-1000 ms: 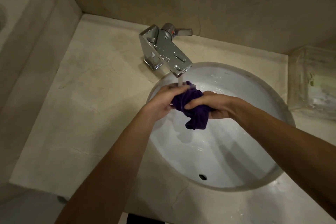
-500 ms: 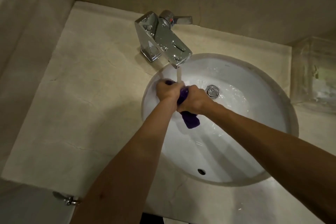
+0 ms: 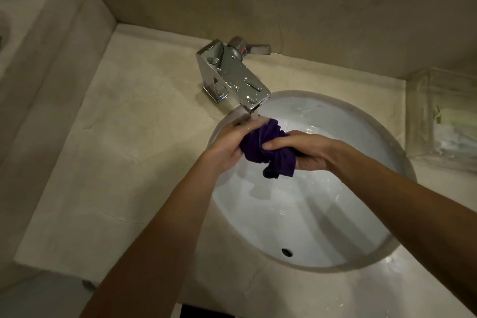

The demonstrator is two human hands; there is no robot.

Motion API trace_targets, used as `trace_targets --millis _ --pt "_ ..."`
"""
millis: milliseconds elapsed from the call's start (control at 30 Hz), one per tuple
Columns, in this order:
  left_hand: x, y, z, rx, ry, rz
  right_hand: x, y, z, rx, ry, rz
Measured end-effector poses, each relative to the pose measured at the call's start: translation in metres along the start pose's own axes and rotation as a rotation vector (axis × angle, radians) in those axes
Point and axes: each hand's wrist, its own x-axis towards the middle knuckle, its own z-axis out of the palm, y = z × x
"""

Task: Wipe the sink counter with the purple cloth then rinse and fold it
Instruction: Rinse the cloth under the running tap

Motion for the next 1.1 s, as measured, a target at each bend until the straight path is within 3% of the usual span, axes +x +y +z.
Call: trace_targets --millis 67,133,233,333,433,533,667,733,800,867,967,1100 --pt "0.004 -0.010 -0.003 0.034 0.039 -0.023 0.004 0.002 0.001 0.029 -0.067 0.028" --pt "0.010 -0.019 0.003 -0.034 0.104 -0.061 0.012 0.006 0.006 -0.082 -0.015 0.051" --pt "0.023 -0.030 0.014 0.026 0.323 -0.066 0.033 0.015 0.012 -0.352 0.235 0.044" --pt "0.033 -0.044 0.019 0.085 0.464 -0.090 0.048 0.022 0.018 -0.806 0.459 0.025" --pt "0.038 -0.053 0.020 0.092 0.528 -0.079 0.052 0.030 0.020 -0.962 0.523 -0.029" --pt "0.032 -0.049 0.021 0.156 0.440 -0.064 0.047 0.034 0.007 -0.755 0.402 -0.047" --pt "0.017 -0.028 0.003 0.017 0.058 -0.064 0.018 0.020 -0.005 -0.287 0.095 0.009" --pt "0.010 -0.020 -0.007 0.038 -0.081 -0.081 0.003 0.009 -0.006 -0.237 0.020 0.036" --pt "0.007 -0.016 -0.007 -0.006 -0.123 -0.055 -0.003 0.003 -0.004 -0.277 0.010 0.047" --pt "0.007 -0.014 0.004 -0.087 -0.024 -0.016 0.001 0.003 0.001 -0.358 0.057 0.038" --pt "0.016 -0.021 0.019 -0.007 0.214 0.015 0.018 0.010 0.005 -0.491 0.222 -0.006" --pt "0.028 -0.048 0.024 0.096 0.419 0.004 0.039 0.029 0.014 -0.937 0.464 -0.074"
